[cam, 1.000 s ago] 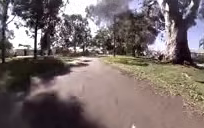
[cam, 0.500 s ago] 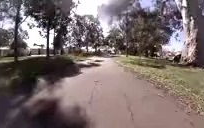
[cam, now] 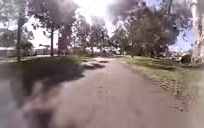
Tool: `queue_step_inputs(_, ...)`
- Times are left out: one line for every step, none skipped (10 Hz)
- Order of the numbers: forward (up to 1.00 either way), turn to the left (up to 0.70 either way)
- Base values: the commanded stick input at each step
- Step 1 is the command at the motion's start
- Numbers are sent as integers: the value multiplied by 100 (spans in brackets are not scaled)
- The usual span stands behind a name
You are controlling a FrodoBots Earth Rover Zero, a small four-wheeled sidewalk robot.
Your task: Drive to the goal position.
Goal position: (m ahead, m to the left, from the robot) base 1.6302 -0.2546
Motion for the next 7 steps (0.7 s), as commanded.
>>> queue_step_inputs(70,0)
queue_step_inputs(70,0)
queue_step_inputs(70,0)
queue_step_inputs(70,0)
queue_step_inputs(70,0)
queue_step_inputs(70,0)
queue_step_inputs(70,0)
